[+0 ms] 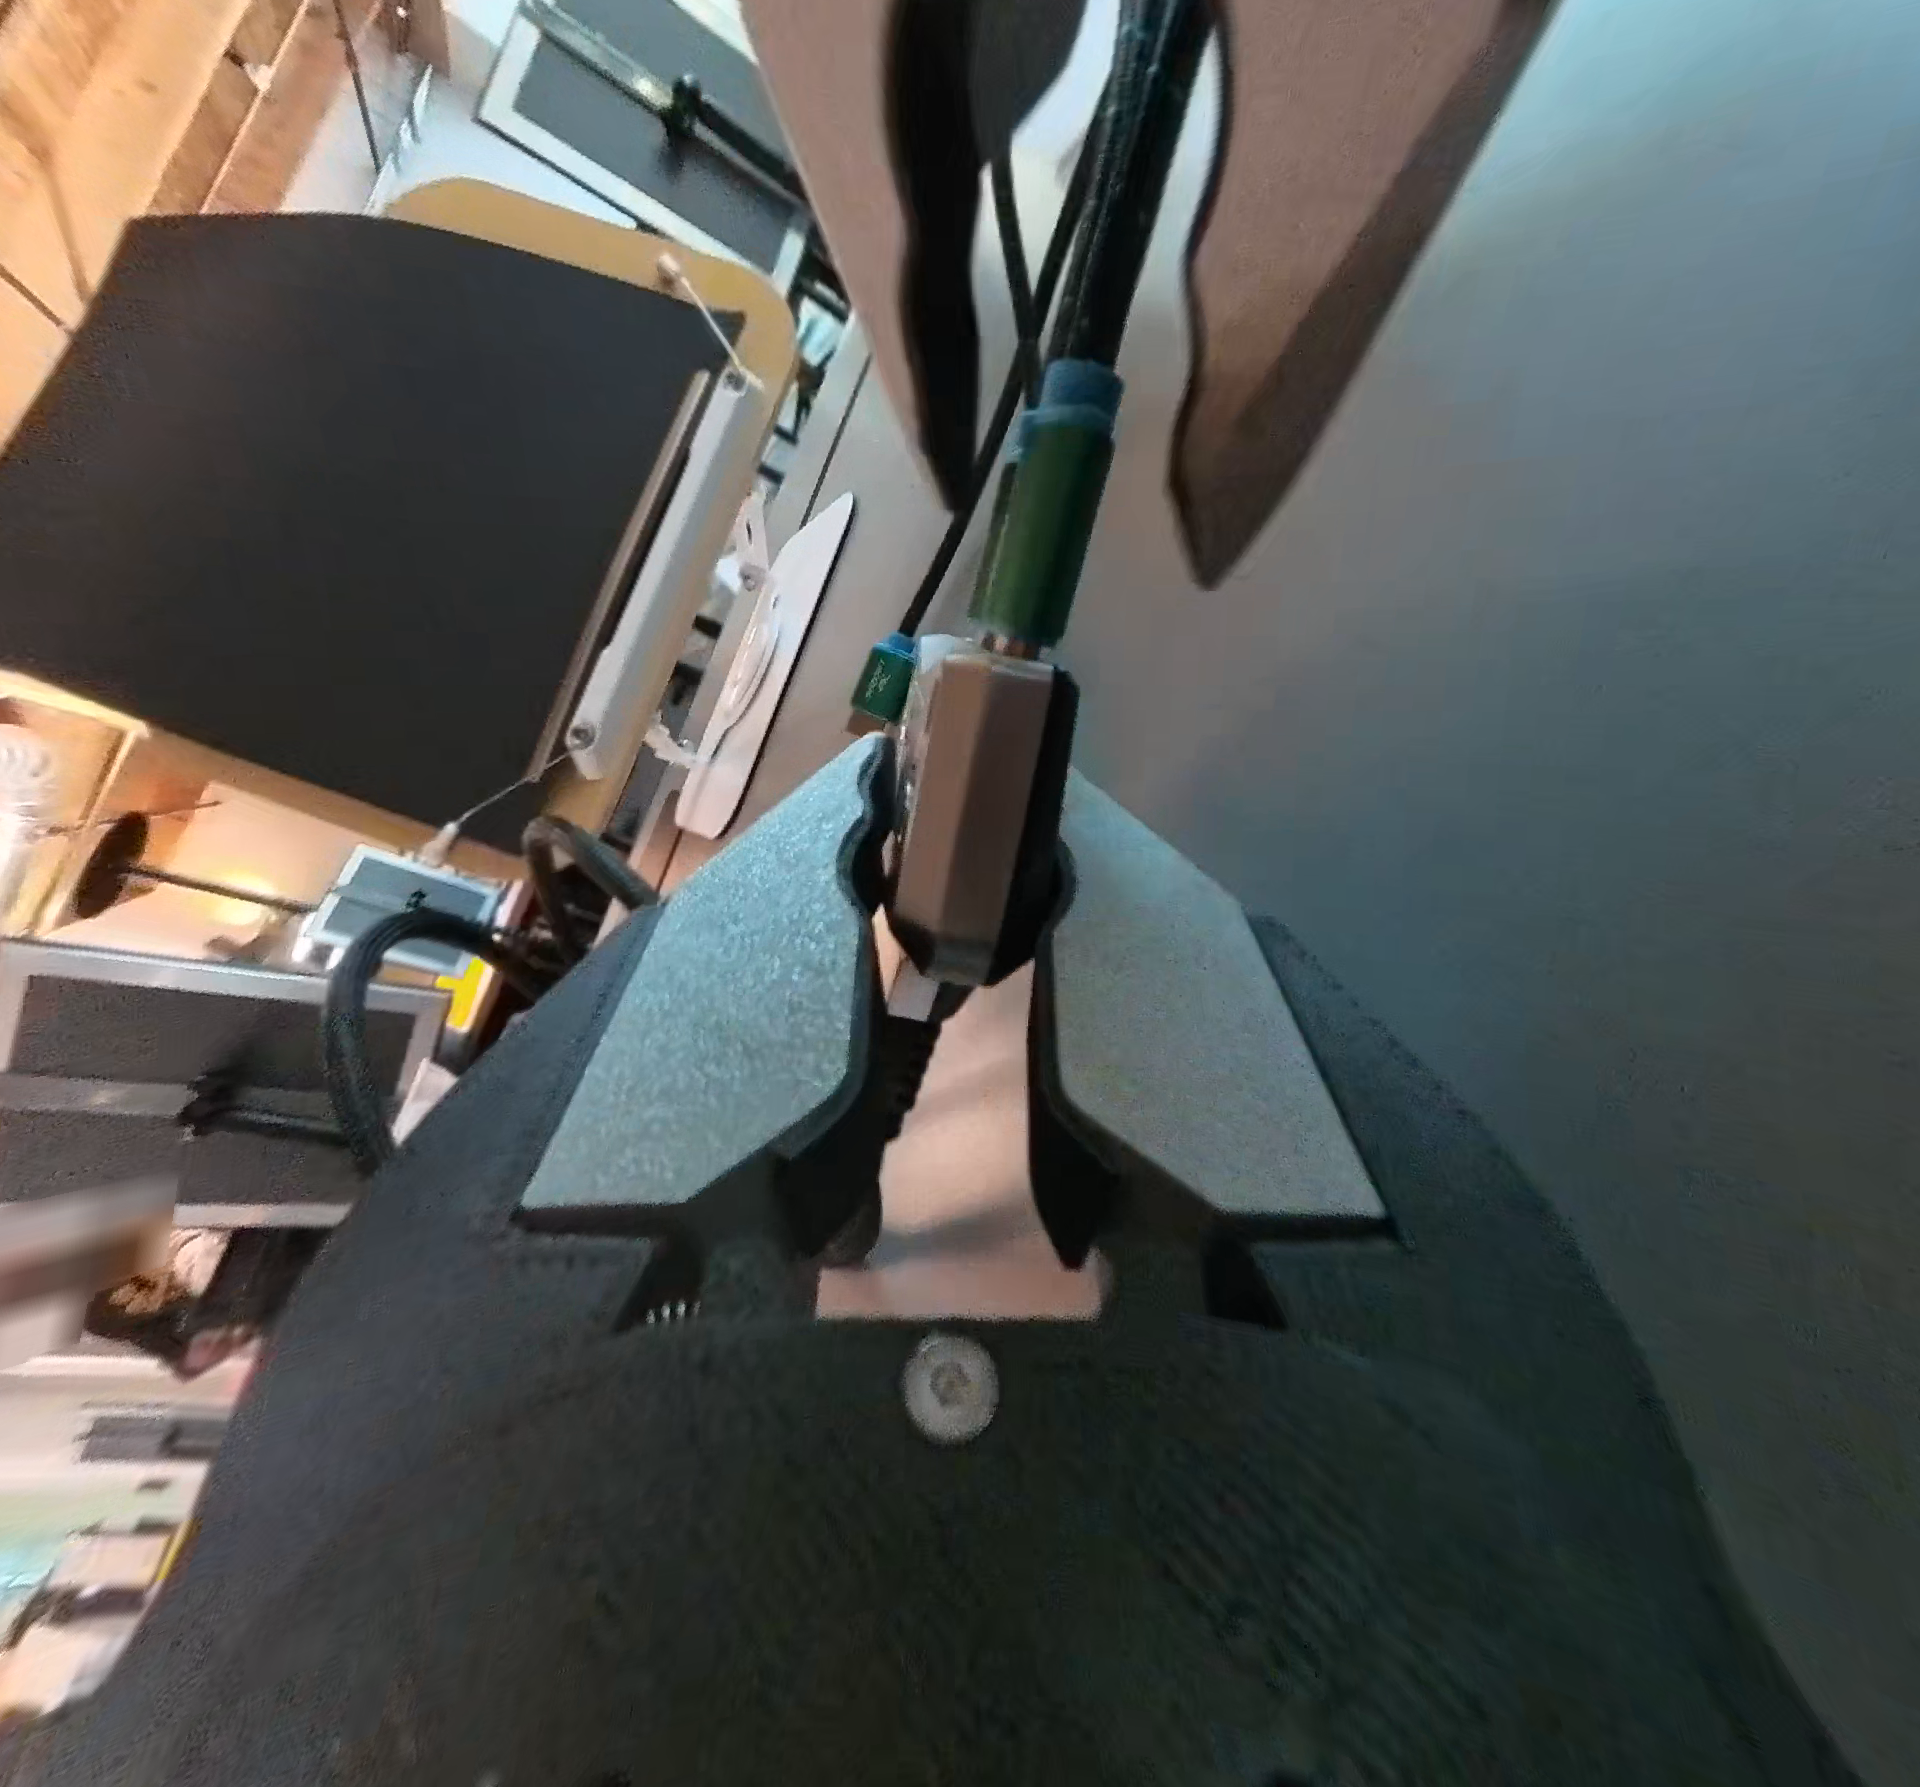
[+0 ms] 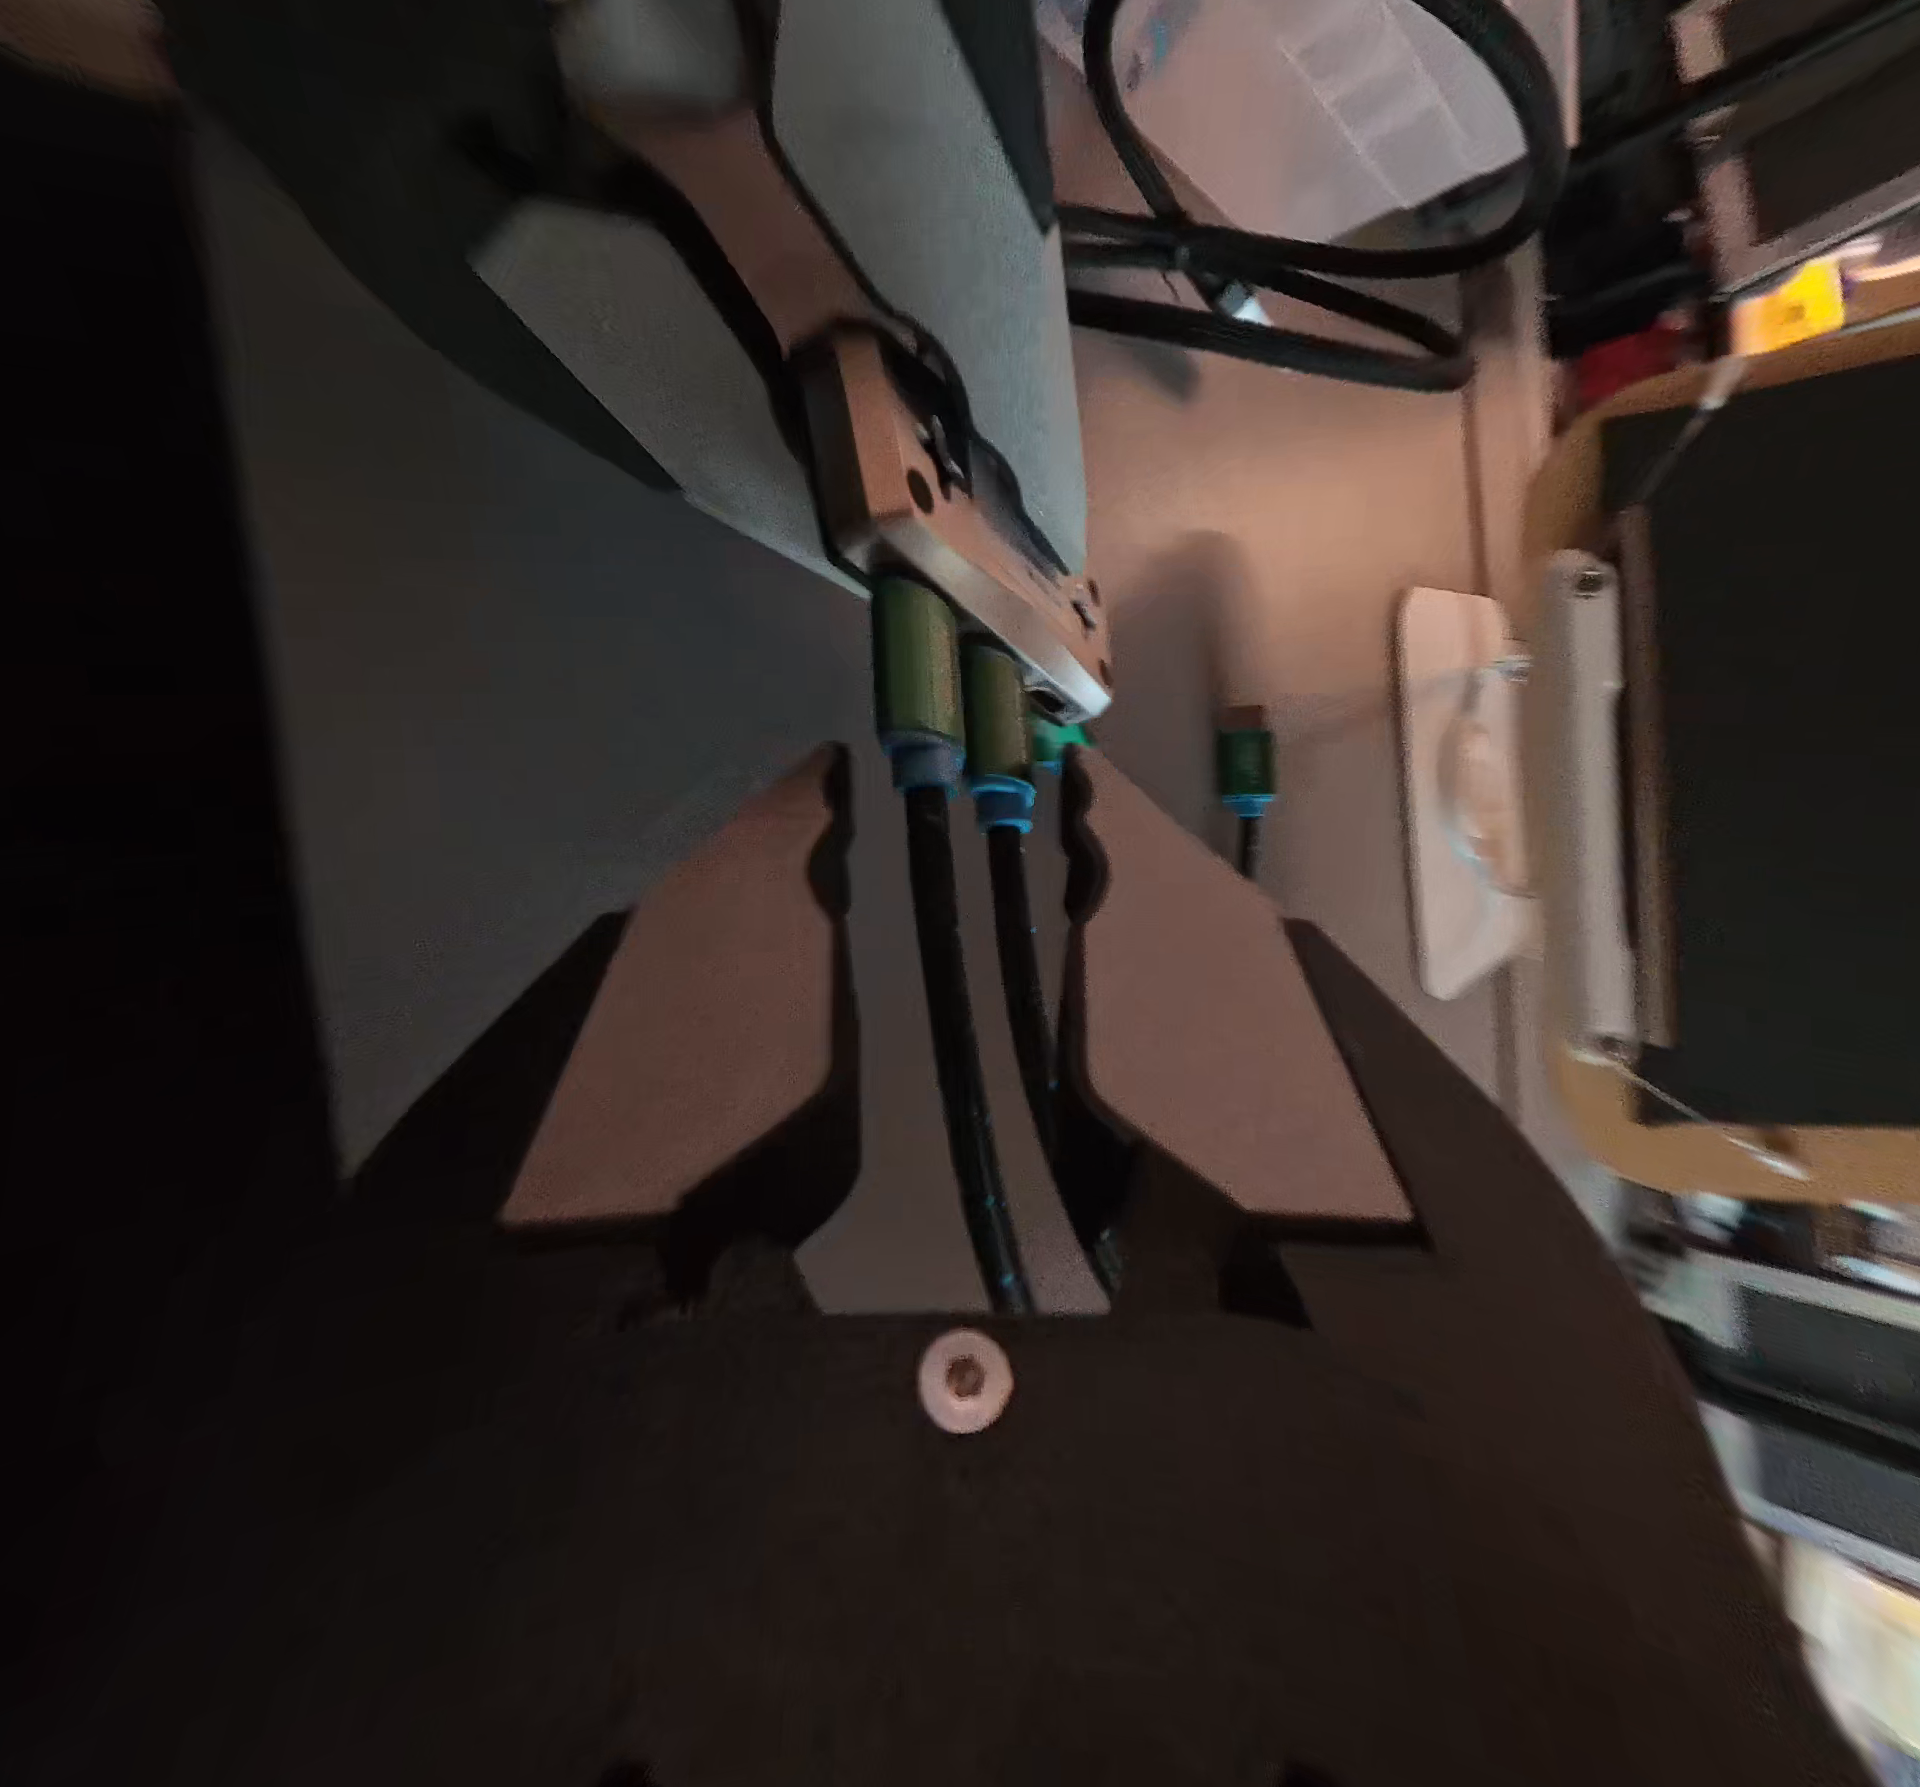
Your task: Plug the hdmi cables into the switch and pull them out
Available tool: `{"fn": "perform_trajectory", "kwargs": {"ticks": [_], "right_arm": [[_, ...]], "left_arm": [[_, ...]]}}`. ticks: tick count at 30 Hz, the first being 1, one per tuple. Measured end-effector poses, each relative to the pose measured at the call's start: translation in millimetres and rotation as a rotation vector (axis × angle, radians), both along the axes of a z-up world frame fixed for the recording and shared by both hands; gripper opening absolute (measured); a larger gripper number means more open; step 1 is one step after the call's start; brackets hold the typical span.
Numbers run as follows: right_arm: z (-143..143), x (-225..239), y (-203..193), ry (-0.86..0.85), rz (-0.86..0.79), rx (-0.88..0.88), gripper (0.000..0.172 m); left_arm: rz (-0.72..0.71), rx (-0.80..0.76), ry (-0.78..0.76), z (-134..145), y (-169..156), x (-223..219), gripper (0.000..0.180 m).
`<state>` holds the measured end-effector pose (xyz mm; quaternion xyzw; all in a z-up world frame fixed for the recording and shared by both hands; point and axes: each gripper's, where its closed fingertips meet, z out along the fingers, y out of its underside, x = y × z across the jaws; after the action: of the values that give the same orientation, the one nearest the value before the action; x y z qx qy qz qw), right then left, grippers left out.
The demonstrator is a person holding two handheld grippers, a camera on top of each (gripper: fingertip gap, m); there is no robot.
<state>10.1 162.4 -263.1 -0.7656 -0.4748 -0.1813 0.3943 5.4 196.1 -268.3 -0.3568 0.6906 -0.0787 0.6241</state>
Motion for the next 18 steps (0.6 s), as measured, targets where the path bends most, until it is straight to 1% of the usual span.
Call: {"fn": "perform_trajectory", "kwargs": {"ticks": [1,2,3,6,8,11,12,13,14,16,18], "right_arm": [[-1.0,5.4,3.8,-0.067,-0.013,0.037,0.018],[-0.3,7.8,5.8,-0.108,-0.007,0.068,0.013],[0.4,8.9,6.0,-0.116,-0.002,0.079,0.009],[0.9,13.2,2.4,-0.014,-0.004,0.008,0.009],[4.9,18.2,1.1,0.046,0.003,-0.006,0.009],[5.7,16.9,-1.9,0.081,0.031,-0.019,0.011],[5.1,14.3,-2.2,0.064,0.047,-0.009,0.018],[4.1,9.0,-2.6,0.049,0.068,0.000,0.037],[2.6,3.2,-3.7,0.033,0.085,0.002,0.042],[1.5,-5.5,-3.3,-0.009,0.106,0.024,0.033],[-1.6,-2.4,1.4,-0.104,0.092,0.048,0.024]], "left_arm": [[-0.013,-0.007,-0.006,0.9,-1.9,-0.1,0.023],[-0.017,-0.013,-0.009,1.1,-2.5,0.1,0.023],[-0.024,-0.017,-0.013,1.0,-3.5,0.7,0.024],[-0.041,-0.003,-0.055,6.4,-6.2,1.0,0.027],[-0.056,-0.015,-0.087,11.9,-8.0,-0.7,0.026],[-0.079,-0.060,-0.070,12.3,-12.0,-1.4,0.024],[-0.085,-0.057,-0.065,11.6,-13.1,-1.1,0.024],[-0.092,-0.060,-0.059,10.3,-14.9,-0.2,0.023],[-0.099,-0.068,-0.054,9.2,-17.5,1.2,0.023],[-0.132,-0.076,-0.056,9.3,-26.1,3.6,0.023],[-0.189,-0.095,-0.066,11.5,-38.2,4.2,0.023]]}}
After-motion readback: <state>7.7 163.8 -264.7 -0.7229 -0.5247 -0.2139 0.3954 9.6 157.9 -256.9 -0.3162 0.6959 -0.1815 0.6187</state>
